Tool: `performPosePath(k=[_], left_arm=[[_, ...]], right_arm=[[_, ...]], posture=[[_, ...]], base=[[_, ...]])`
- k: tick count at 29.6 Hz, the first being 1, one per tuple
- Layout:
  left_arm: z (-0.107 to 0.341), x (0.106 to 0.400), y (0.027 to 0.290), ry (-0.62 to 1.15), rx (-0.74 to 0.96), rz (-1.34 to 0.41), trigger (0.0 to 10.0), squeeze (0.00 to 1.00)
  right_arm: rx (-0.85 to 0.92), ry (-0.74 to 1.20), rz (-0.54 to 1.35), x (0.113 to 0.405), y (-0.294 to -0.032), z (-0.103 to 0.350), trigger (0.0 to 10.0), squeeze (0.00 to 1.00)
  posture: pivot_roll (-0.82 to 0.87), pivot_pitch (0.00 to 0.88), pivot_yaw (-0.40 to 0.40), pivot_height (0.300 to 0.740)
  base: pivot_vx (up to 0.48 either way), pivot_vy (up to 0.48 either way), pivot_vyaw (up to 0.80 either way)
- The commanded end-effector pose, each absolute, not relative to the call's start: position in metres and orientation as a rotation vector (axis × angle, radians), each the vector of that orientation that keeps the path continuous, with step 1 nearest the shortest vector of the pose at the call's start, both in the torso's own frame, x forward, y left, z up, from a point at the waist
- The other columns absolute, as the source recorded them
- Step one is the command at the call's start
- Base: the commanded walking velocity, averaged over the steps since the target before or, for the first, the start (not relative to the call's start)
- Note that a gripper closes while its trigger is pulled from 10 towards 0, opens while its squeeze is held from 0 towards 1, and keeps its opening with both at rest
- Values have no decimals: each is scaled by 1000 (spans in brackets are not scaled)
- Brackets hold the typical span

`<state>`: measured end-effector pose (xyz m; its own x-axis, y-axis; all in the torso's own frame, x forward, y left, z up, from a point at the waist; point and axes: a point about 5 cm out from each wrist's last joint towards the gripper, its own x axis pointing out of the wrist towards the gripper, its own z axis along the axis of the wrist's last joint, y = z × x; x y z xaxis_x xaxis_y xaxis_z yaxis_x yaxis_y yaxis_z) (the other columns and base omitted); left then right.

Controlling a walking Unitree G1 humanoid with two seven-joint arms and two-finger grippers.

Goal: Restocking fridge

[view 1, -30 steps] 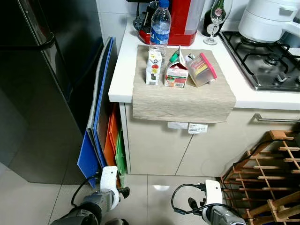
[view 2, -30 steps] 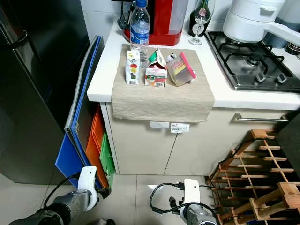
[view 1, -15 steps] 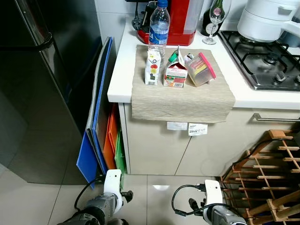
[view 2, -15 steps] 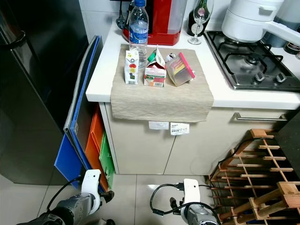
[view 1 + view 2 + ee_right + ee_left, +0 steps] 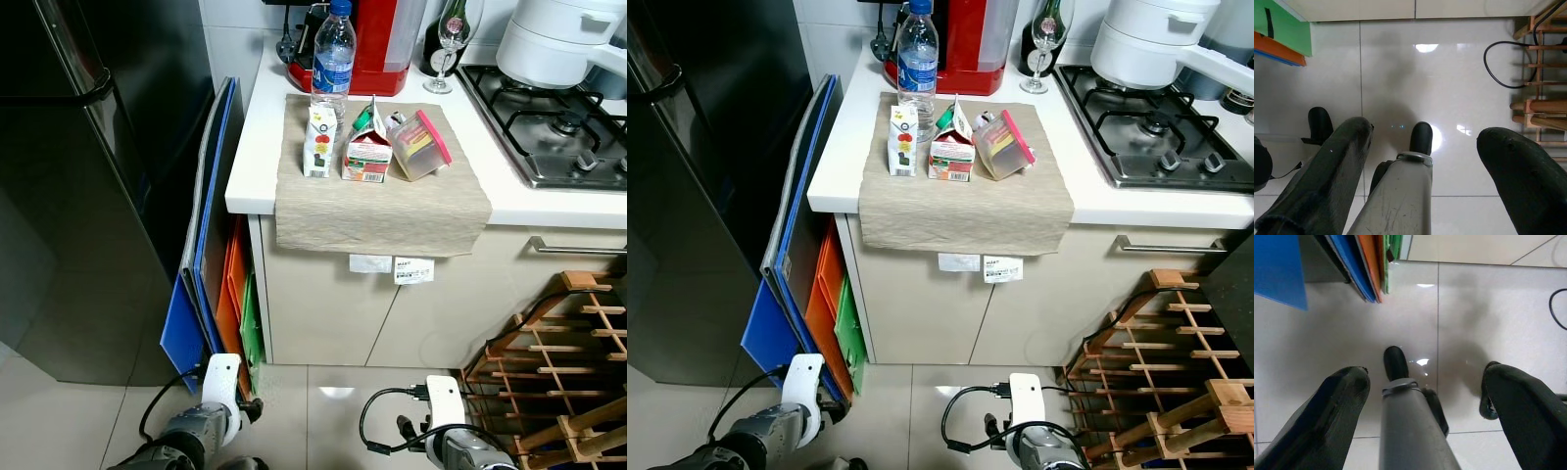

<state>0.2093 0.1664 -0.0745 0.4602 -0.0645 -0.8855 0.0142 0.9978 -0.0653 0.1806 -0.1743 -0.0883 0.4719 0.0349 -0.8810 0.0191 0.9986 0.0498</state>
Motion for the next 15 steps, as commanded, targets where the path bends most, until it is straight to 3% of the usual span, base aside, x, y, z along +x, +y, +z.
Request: performPosePath(k=[1,15], left_arm=[[-76,207,167,1099,-46,-58,10000,0],[-78,203,158,1108,-34,-84,10000,0]], right_arm=[[44,1074,23,186,-175,-86,10000,0],[35,1078,22,184,-173,-87,10000,0]], posture=[[-23,0,-7,740],[-28,0,-7,740]], base=[[0,0,0],[0,0,0]])
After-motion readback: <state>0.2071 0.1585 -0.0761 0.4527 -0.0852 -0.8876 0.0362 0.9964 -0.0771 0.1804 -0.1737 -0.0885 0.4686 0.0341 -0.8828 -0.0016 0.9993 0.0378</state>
